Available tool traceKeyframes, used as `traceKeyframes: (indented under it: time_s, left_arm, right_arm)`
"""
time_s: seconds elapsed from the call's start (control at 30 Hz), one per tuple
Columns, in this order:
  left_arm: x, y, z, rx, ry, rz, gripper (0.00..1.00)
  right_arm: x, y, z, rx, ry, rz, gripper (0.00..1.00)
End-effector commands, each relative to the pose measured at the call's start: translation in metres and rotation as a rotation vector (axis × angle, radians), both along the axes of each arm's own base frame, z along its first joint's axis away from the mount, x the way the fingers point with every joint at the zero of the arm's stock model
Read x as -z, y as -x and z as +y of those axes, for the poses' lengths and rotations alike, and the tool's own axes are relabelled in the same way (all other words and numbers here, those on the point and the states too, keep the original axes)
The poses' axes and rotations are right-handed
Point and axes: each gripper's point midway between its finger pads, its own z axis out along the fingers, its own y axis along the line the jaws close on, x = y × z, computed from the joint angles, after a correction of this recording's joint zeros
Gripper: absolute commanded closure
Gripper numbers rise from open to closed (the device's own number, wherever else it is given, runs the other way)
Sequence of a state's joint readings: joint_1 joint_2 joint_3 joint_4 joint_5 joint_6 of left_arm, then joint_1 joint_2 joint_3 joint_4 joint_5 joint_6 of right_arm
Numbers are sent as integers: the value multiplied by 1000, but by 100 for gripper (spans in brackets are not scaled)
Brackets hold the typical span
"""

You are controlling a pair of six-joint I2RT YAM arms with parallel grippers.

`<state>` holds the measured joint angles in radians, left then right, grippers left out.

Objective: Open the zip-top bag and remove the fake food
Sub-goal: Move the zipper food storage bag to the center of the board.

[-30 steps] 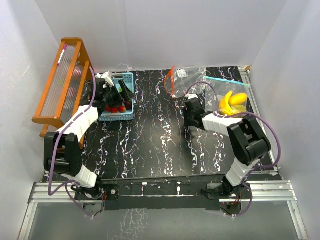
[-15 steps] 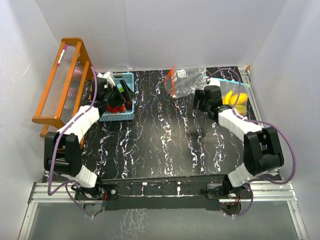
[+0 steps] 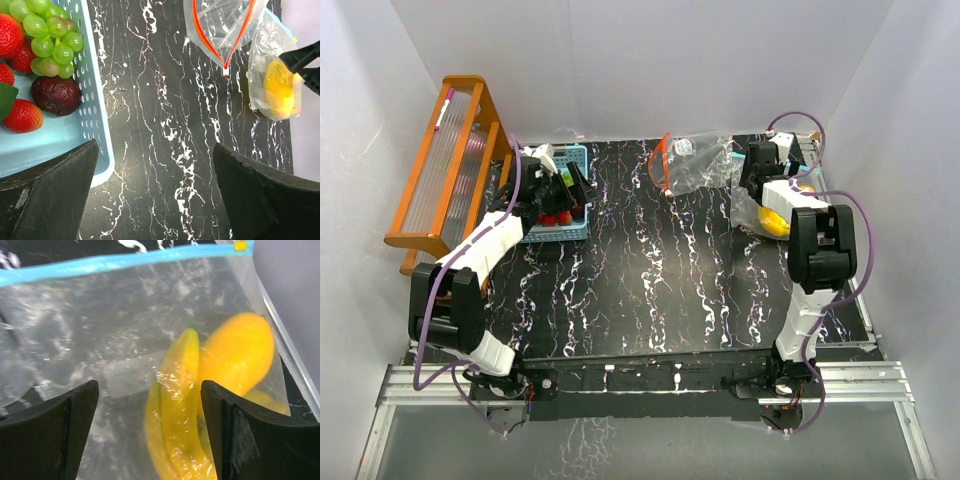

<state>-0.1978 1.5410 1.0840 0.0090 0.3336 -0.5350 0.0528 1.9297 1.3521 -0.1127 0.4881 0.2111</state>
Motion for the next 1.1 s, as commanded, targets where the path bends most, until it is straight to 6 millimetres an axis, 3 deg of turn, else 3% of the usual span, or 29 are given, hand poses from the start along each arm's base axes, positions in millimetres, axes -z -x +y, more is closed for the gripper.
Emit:
traceKeyframes:
  time_s: [0.0, 0.1, 0.23, 0.5, 0.53, 0.63, 0.87, 0.97, 1.07]
  left_arm:
    - [-7, 4, -1, 17, 3, -13, 3]
    - [-8, 4, -2, 21, 8, -13, 3]
    - [-9, 4, -2, 24, 9, -16, 3]
    - [-9, 3, -3, 26, 8, -20, 3]
    - [-8, 3, -3, 28, 9, -20, 3]
    - [-8, 3, -3, 29, 9, -18, 3]
    - [-10, 5, -5, 44, -44, -51, 3]
    - [-12, 9, -21, 101, -34, -66, 3]
    - [-17, 17, -48, 171, 32, -77, 3]
  right_arm:
    - [11, 4, -28, 81, 125, 72, 14]
    - [35, 11, -23, 63, 96, 135, 26]
    - [48, 19, -1, -25, -6, 145, 32]
    - [29, 61, 81, -318, -15, 121, 64]
    - [13, 67, 94, -370, -27, 85, 66]
    - [-1, 93, 130, -508, -67, 52, 68]
    - [-13, 155, 204, -818, -194, 21, 69]
    - [-9, 167, 220, -863, -206, 32, 70]
    - [-4, 163, 226, -847, -245, 12, 73]
